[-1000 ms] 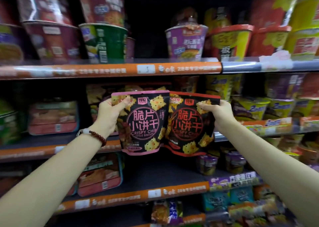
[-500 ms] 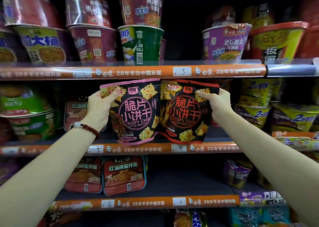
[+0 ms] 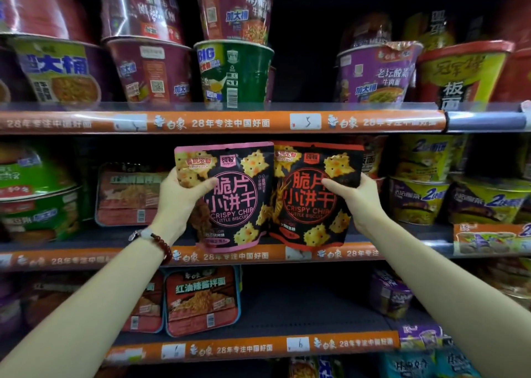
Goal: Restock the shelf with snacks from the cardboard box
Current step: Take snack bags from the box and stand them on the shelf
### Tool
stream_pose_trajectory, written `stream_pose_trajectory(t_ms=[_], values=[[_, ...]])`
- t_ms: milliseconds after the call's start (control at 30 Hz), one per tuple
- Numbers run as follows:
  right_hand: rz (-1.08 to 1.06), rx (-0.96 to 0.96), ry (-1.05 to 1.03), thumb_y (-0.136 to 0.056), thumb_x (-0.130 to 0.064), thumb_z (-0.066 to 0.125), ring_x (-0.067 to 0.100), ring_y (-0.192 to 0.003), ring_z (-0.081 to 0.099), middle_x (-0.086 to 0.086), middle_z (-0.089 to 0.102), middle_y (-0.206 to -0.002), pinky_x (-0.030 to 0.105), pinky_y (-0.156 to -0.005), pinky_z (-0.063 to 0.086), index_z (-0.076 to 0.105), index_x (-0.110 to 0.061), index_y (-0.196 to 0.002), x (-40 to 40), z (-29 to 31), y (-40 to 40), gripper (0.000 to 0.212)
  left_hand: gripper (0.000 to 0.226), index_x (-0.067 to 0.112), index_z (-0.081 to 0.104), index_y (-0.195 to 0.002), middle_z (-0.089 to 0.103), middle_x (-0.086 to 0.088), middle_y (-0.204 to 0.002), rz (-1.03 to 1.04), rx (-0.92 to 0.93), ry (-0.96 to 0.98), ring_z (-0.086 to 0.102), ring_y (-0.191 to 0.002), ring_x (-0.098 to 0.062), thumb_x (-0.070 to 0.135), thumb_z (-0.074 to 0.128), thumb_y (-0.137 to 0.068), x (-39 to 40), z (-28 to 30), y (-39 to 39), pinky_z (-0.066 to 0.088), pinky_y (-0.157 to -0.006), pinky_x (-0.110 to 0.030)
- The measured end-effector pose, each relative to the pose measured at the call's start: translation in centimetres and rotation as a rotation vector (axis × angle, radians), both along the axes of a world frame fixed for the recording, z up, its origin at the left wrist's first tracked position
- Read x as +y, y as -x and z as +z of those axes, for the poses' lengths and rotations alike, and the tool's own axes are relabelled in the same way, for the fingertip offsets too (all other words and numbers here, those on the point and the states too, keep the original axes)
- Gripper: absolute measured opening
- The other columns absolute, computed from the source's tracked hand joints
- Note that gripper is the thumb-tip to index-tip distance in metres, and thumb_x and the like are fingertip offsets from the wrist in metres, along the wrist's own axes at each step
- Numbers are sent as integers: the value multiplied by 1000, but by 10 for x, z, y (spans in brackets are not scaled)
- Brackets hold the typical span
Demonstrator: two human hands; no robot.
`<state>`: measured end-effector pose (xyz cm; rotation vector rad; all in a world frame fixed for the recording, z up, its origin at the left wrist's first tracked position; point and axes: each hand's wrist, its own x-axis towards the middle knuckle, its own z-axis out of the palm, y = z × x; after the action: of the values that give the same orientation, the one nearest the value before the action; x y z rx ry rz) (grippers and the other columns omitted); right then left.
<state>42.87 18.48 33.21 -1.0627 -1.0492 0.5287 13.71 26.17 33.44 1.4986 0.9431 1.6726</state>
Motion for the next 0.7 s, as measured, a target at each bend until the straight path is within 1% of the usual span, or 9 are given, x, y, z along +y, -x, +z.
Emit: stream_pose_trajectory(t_ms=[100,167,233,333,400,467,533,633,700], values=[[-3,85,28,-72,-24,81,16,-94,66,-4,70,-98,36,-84,51,63,-27,-91,2,-19,0,27,45,16,57,-102,65,6,-92,-44,-6,49,61,-86,-8,27,79,-65,1,-22,0,50,-78,-33],[9,140,45,-75,-28,77,16,-97,64,-5,69,-99,37,-88,50,62,-28,-91,2,-25,0,22,28,21,57,-91,63,6,-88,-75,-11,73,60,-83,-7,18,77,-72,4,-31,-2,50,-76,-31],[-7,137,50,-78,-32,74,14,-97,64,-5,68,-99,37,-89,49,62,-27,-93,2,-28,3,20,27,27,55,-85,63,7,-88,-119,20,91,60,-83,-7,10,74,-76,4,-34,-2,50,-78,-30],[-29,114,30,-81,-35,72,12,-96,64,-5,69,-102,33,-84,51,63,-19,-106,5,-28,10,31,27,25,59,-90,66,5,-95,-215,75,145,62,-90,-9,7,74,-76,8,-37,2,48,-89,-36],[-11,100,10,-83,-28,71,10,-95,63,-6,68,-101,27,-77,50,61,-17,-110,6,-28,14,31,32,21,60,-97,66,2,-99,-272,102,194,62,-93,-10,7,75,-73,9,-34,7,47,-92,-35],[27,94,23,-84,-18,69,11,-95,62,-6,66,-101,29,-79,48,58,-18,-111,6,-27,14,29,51,16,60,-106,68,-1,-104,-302,111,221,63,-97,-13,21,83,-60,11,-33,10,48,-91,-35],[70,65,52,-83,-11,70,15,-99,62,-4,66,-104,34,-84,48,55,-18,-114,5,-28,9,36,57,14,61,-103,69,-2,-102,-234,115,232,65,-96,-15,29,86,-55,12,-30,7,51,-88,-35],[130,-117,106,-72,-11,80,10,-99,64,-5,67,-109,29,-84,52,52,-18,-122,2,-37,1,57,26,16,61,-84,69,-1,-86,-86,99,195,65,-84,-16,23,82,-70,12,-26,-2,51,-75,-31],[131,-241,136,-66,-12,84,7,-100,65,-6,67,-110,25,-83,53,52,-17,-123,1,-44,-1,65,27,15,56,-71,64,-1,-72,-19,88,175,63,-75,-18,25,81,-71,12,-26,-8,49,-67,-29]])
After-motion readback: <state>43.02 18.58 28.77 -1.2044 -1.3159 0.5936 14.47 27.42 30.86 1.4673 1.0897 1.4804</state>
